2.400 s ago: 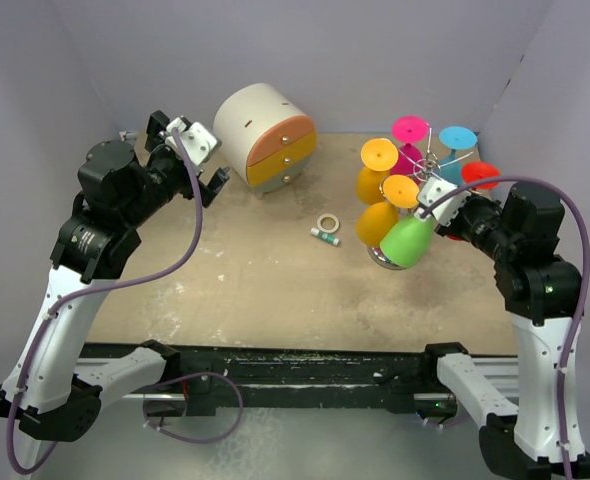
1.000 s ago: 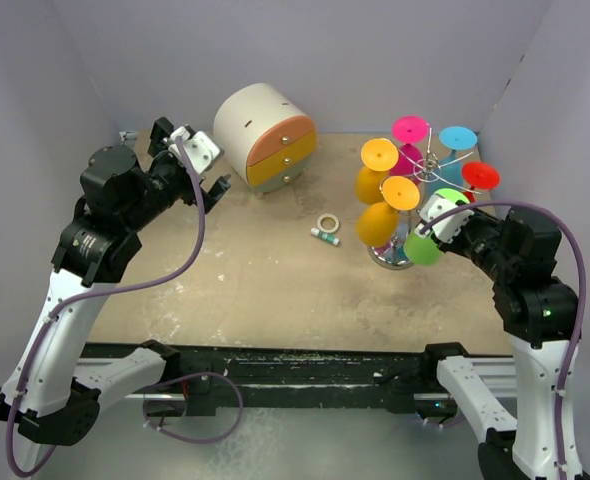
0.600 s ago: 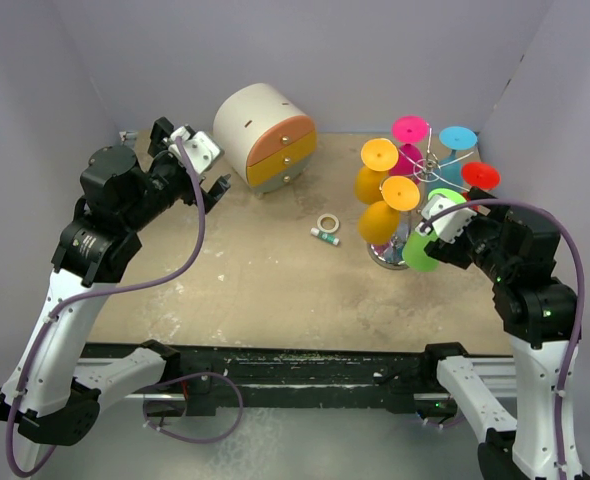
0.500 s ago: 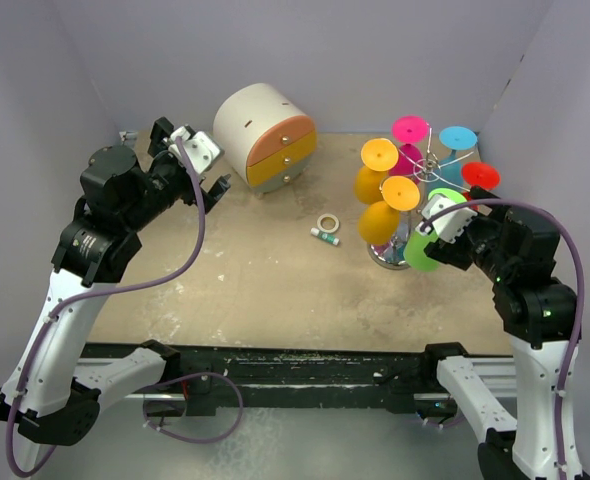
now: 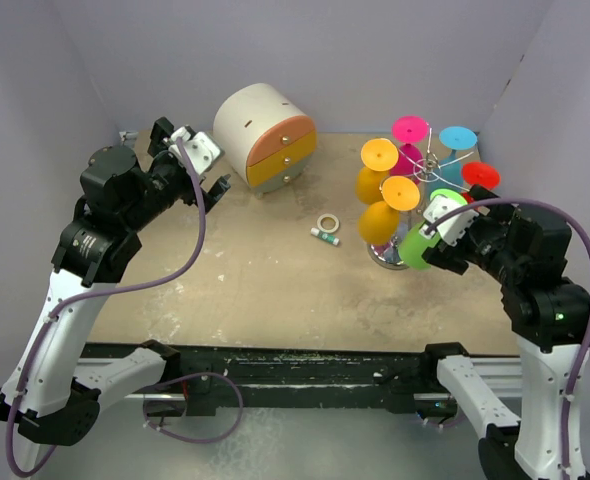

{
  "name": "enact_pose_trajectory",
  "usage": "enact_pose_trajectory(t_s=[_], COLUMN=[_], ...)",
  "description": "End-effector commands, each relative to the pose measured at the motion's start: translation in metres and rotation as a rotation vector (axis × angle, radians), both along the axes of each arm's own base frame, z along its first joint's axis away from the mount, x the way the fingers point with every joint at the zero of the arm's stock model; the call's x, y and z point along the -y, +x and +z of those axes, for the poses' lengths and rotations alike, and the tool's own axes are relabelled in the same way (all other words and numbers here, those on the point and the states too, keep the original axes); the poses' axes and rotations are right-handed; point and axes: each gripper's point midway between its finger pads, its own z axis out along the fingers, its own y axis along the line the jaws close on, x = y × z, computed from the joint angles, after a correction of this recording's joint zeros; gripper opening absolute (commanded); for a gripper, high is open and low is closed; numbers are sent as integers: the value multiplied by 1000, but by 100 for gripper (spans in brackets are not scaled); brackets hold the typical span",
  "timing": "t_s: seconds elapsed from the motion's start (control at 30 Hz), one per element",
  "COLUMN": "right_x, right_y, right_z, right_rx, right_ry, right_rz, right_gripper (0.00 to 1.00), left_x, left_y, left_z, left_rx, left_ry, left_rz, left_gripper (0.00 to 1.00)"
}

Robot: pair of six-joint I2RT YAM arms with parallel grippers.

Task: Place the wine glass upside down on the wine glass rack

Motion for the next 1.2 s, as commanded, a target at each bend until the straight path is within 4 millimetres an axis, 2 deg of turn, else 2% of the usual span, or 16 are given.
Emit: enact_pose_trajectory(t_s=[0.0,0.17,0.27,0.33,0.4,0.5,0.6,0.73,0.83,1.0,1.17], right_x=[-15,-20,-29,-39,-39,-31,-11,29,49,68,68], right_y=[-3,11,12,12,20,35,52,75,86,88,78], right_z=[10,35,53,71,91,117,133,137,130,128,129], right_rx=[-22,81,135,154,169,199,270,378,434,497,523], right_ry=[95,219,314,435,517,650,760,855,881,823,782], right_rz=[36,-6,10,14,-26,-124,-254,-471,-565,-610,-578], right_gripper=[100,100,100,100,100,100,100,100,100,100,100], left_x=[-5,-8,-14,-18,-24,-37,-54,-74,-83,-90,-95], left_y=[-3,-2,1,5,10,19,28,33,35,29,21], left_z=[16,15,14,11,8,5,5,2,-5,-9,-9], left_rx=[56,54,43,34,19,-3,-17,-39,-75,-69,-34], left_ry=[-10,-20,-44,-57,-79,-121,-181,-281,-360,-436,-452], left_rz=[10,33,75,113,162,247,352,461,516,548,547], left_gripper=[99,99,99,99,99,99,99,99,99,99,99])
